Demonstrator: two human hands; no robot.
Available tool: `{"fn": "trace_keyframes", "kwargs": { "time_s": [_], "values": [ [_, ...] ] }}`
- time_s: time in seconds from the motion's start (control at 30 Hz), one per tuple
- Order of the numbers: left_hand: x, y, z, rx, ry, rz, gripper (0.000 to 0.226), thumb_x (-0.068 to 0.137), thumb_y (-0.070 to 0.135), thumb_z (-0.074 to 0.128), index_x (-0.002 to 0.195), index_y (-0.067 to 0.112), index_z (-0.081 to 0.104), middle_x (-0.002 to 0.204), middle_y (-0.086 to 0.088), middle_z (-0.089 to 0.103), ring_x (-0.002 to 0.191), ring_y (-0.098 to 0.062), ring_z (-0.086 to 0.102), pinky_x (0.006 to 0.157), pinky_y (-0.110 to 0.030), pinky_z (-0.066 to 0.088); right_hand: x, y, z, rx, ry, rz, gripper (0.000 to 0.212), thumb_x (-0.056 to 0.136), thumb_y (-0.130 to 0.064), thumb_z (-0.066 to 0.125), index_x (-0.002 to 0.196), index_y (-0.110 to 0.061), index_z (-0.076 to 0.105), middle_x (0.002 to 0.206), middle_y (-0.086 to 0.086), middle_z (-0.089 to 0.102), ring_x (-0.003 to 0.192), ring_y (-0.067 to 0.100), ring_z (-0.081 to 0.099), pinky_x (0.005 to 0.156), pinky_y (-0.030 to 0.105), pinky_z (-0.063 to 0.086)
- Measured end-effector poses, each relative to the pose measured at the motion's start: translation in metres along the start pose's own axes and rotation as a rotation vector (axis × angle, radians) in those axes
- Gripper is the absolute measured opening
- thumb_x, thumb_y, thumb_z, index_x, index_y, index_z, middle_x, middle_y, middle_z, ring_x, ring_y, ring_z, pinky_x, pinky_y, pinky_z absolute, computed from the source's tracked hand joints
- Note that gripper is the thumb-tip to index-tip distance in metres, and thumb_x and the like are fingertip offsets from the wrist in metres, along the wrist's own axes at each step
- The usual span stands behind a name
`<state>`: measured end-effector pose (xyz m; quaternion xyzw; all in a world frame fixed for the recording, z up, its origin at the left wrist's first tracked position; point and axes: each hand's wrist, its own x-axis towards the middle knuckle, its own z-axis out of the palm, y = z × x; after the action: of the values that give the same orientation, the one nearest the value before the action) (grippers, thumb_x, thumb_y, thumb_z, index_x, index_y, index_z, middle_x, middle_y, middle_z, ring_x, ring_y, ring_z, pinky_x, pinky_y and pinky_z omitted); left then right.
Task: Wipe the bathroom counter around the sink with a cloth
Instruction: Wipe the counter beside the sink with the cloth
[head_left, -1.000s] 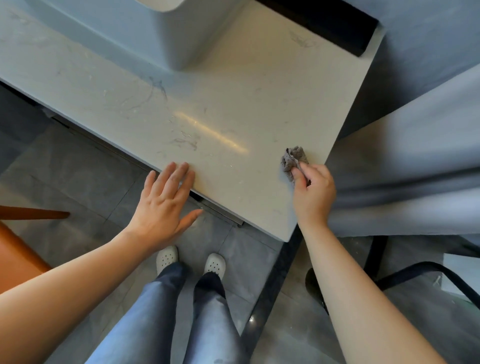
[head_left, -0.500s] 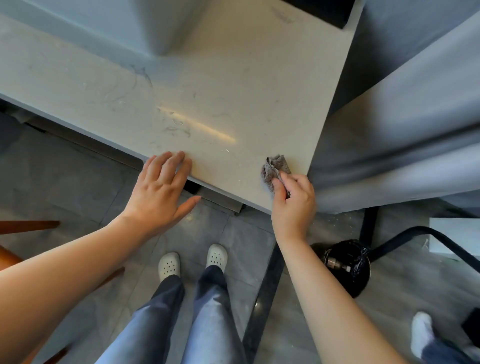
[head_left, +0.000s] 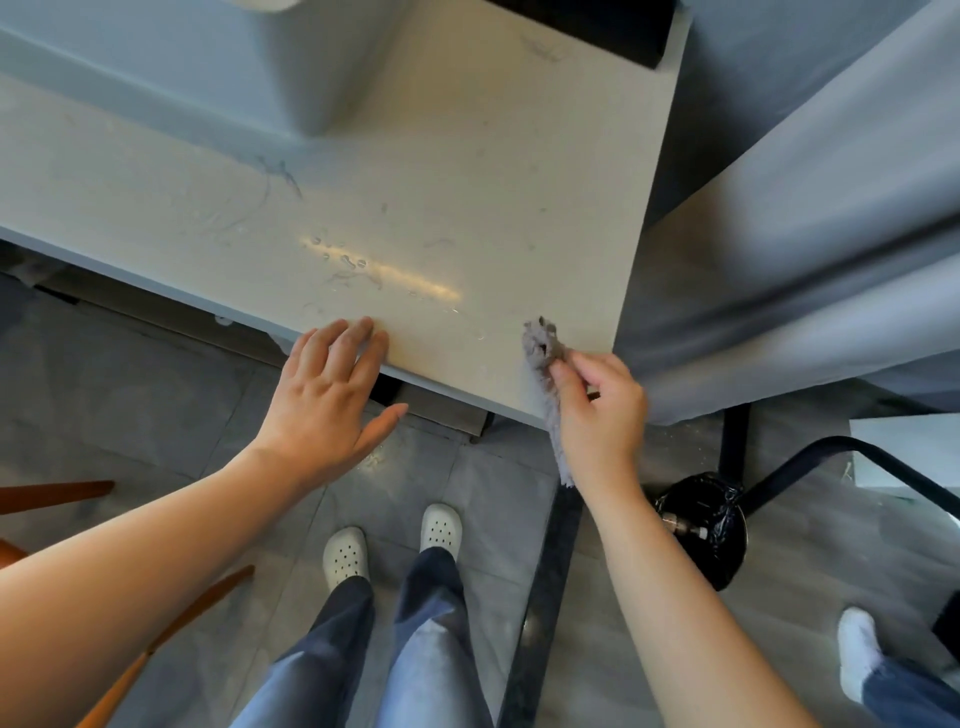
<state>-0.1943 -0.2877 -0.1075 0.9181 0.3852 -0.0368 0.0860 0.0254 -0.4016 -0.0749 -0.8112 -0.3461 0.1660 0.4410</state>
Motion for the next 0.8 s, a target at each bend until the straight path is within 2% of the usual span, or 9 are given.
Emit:
{"fn": "trace_keyframes", "kwargs": {
  "time_s": [0.1, 0.17, 0.27, 0.4, 0.53, 0.7, 0.8],
  "values": [
    [0.000, -0.002, -0.001, -0.006, -0.003, 0.004, 0.075, 0.089, 0.059, 0.032, 0.138, 0.004, 0.043, 0.140, -0.019, 0.044, 0.127, -0.039, 0.038, 0.106, -0.053, 0.033, 0.039, -0.002, 0.000, -0.065, 0.128, -0.036, 0.013, 0.087, -0.010, 0.063, 0.093, -0.005, 0.072, 0.084, -0.002, 0.058, 0.073, 0.006, 0.054, 0.068, 0.013, 0.039],
    [0.000, -0.003, -0.001, -0.006, -0.007, 0.005, 0.075, 0.089, 0.060, 0.031, 0.139, 0.005, 0.043, 0.140, -0.019, 0.044, 0.127, -0.038, 0.039, 0.106, -0.052, 0.032, 0.057, 0.003, 0.013, -0.117, 0.119, -0.036, 0.016, 0.087, -0.011, 0.063, 0.098, -0.003, 0.071, 0.089, 0.002, 0.059, 0.078, 0.011, 0.054, 0.070, 0.013, 0.038],
    [0.000, -0.005, 0.001, -0.002, -0.013, 0.005, 0.076, 0.089, 0.061, 0.031, 0.139, 0.005, 0.044, 0.141, -0.018, 0.044, 0.128, -0.037, 0.038, 0.107, -0.051, 0.032, 0.061, 0.013, 0.038, -0.225, 0.104, -0.028, 0.020, 0.089, -0.017, 0.062, 0.103, -0.007, 0.071, 0.093, 0.006, 0.063, 0.080, 0.014, 0.052, 0.066, 0.026, 0.042],
    [0.000, -0.006, -0.001, -0.028, -0.012, -0.002, 0.074, 0.089, 0.061, 0.031, 0.139, 0.008, 0.045, 0.142, -0.015, 0.044, 0.128, -0.035, 0.038, 0.107, -0.049, 0.032, 0.049, 0.012, 0.060, -0.278, 0.162, -0.082, 0.019, 0.088, -0.020, 0.062, 0.103, -0.012, 0.071, 0.092, 0.001, 0.064, 0.080, 0.016, 0.056, 0.062, 0.022, 0.033],
    [0.001, -0.012, -0.009, -0.107, 0.011, -0.015, 0.069, 0.089, 0.060, 0.031, 0.135, 0.012, 0.049, 0.139, -0.011, 0.046, 0.127, -0.032, 0.041, 0.105, -0.047, 0.034, 0.036, 0.006, 0.073, -0.274, 0.137, -0.165, 0.017, 0.086, -0.016, 0.064, 0.100, -0.012, 0.072, 0.089, 0.001, 0.065, 0.079, 0.018, 0.058, 0.062, 0.022, 0.037],
    [-0.002, -0.037, -0.010, -0.119, 0.096, -0.104, 0.066, 0.088, 0.054, 0.038, 0.129, 0.005, 0.053, 0.132, -0.014, 0.051, 0.123, -0.033, 0.043, 0.104, -0.047, 0.035, 0.015, -0.001, 0.087, -0.265, 0.103, -0.234, 0.017, 0.084, -0.015, 0.065, 0.099, -0.011, 0.072, 0.087, 0.000, 0.065, 0.077, 0.017, 0.059, 0.061, 0.021, 0.040],
    [0.001, -0.053, -0.010, -0.099, 0.095, -0.094, 0.067, 0.089, 0.055, 0.036, 0.131, 0.004, 0.051, 0.132, -0.013, 0.051, 0.123, -0.033, 0.044, 0.102, -0.045, 0.038, -0.001, -0.005, 0.095, -0.240, 0.067, -0.263, 0.017, 0.084, -0.016, 0.065, 0.099, -0.011, 0.072, 0.087, 0.000, 0.064, 0.077, 0.017, 0.058, 0.060, 0.022, 0.041]
  ]
}}
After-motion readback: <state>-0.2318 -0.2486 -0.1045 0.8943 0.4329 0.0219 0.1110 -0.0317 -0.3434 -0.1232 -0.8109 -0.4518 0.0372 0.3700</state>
